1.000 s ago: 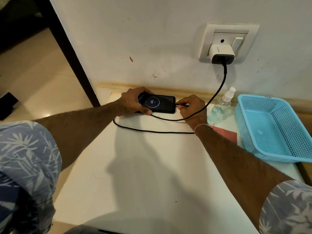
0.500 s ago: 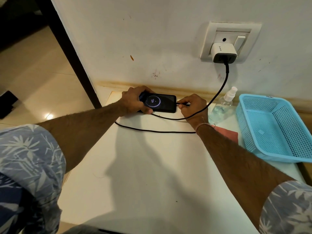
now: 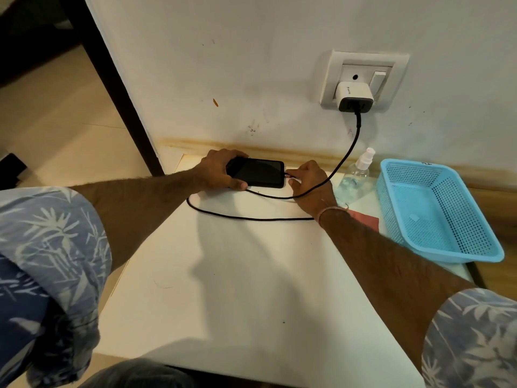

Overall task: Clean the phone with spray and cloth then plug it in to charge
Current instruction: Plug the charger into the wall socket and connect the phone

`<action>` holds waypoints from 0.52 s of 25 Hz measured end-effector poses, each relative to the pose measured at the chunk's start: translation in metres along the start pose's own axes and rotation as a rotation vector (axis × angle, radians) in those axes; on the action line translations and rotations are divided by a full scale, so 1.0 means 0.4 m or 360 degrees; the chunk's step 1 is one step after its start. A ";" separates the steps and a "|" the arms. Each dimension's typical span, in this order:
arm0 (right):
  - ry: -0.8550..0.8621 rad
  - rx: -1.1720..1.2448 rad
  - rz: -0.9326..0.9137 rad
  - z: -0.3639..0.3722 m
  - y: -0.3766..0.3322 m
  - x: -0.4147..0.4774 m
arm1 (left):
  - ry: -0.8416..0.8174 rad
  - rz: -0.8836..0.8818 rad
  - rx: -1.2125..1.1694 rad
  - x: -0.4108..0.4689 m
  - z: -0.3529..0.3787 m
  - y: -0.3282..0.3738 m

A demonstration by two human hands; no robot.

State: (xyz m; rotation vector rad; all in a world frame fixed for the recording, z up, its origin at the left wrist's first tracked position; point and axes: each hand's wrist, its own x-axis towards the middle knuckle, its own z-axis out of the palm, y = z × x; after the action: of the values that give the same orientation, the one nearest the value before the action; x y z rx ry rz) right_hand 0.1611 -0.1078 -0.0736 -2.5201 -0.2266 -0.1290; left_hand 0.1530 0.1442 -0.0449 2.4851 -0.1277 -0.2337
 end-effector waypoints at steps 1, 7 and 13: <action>-0.0064 -0.0191 -0.0063 -0.001 0.000 -0.013 | 0.0000 -0.0019 0.0088 -0.006 0.001 -0.002; -0.0323 -0.0724 -0.0216 -0.041 -0.004 -0.093 | 0.0092 -0.0146 0.0291 -0.054 0.005 -0.030; -0.0376 -0.0556 -0.0261 -0.065 -0.019 -0.208 | 0.0198 -0.0214 0.0306 -0.175 0.006 -0.050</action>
State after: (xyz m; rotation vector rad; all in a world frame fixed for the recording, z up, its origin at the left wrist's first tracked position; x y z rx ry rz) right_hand 0.0769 -0.1276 -0.0600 -2.8613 -0.5481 0.0725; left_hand 0.0847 0.1691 -0.0492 2.6951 0.0725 -0.1269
